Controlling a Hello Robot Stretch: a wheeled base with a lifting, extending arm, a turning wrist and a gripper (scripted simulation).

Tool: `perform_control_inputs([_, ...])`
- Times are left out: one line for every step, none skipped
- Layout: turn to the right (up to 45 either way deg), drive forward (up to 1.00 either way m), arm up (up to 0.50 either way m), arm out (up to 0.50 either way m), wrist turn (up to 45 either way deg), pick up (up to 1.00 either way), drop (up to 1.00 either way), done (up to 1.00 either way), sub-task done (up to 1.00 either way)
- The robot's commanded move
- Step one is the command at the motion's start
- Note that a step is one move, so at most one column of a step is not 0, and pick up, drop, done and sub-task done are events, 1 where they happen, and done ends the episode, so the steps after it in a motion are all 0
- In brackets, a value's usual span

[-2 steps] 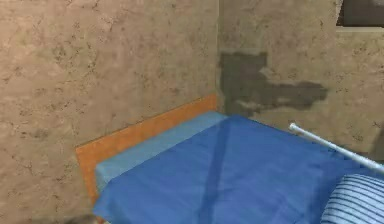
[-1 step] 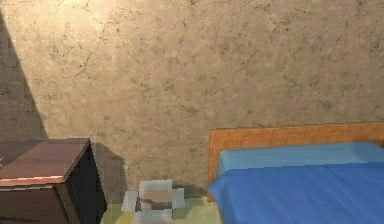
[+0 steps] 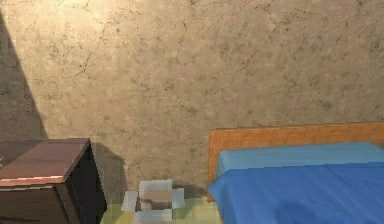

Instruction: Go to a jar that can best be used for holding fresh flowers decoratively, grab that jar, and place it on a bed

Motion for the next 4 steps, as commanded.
perform_control_inputs([0.0,0.00,0.00,0.00,45.0,0.00,0.00,0.00,0.00])
perform_control_inputs([0.0,0.00,0.00,0.00,45.0,0.00,0.00,0.00,0.00])
perform_control_inputs([0.0,0.00,0.00,0.00,18.0,0.00,0.00,0.00,0.00])
perform_control_inputs([0.0,0.00,-0.22,0.00,0.0,0.00,0.00,0.00,0.00])
